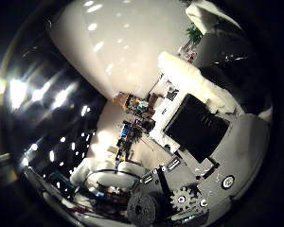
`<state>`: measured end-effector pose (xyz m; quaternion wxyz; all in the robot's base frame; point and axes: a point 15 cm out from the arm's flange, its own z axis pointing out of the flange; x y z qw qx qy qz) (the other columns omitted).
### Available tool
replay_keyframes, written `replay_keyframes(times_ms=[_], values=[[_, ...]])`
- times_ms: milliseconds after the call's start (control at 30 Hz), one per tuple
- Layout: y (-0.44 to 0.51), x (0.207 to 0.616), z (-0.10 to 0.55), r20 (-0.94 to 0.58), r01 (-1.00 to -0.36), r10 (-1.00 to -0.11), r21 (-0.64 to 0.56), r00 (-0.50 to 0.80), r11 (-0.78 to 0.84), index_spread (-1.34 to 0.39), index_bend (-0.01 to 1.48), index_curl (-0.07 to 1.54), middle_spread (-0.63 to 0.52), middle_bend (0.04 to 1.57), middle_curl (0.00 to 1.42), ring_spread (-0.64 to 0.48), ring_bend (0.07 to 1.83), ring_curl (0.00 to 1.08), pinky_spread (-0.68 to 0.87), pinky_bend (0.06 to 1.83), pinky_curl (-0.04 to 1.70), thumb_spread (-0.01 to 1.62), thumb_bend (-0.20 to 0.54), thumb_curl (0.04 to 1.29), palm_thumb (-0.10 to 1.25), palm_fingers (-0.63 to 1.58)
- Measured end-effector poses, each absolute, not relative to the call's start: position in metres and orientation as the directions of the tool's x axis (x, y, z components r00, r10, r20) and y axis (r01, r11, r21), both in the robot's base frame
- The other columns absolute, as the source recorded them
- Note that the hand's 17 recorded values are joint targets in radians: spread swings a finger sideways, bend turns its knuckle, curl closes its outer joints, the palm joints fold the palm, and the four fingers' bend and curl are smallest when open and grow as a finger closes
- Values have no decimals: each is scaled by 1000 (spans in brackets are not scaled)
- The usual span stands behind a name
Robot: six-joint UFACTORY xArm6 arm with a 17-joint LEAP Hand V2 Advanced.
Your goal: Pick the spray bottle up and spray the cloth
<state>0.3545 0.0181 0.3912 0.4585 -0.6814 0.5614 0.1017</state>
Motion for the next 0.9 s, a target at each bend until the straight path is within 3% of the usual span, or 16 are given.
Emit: replay_keyframes(times_ms=[567, 900], values=[[54, 390, 459, -630, -853, -649, -519, 426, -57, -271, 1020, 852, -144, 1343, 674, -169, 1510, 564, -216, 1096, 1185, 992, -14, 729, 1005, 1169], [57, 411, 473, -607, -906, -708, -410, 361, -110, -272, 1018, 853, -145, 1339, 677, -170, 1508, 564, -220, 1083, 1205, 992, -14, 732, 1004, 1171]])
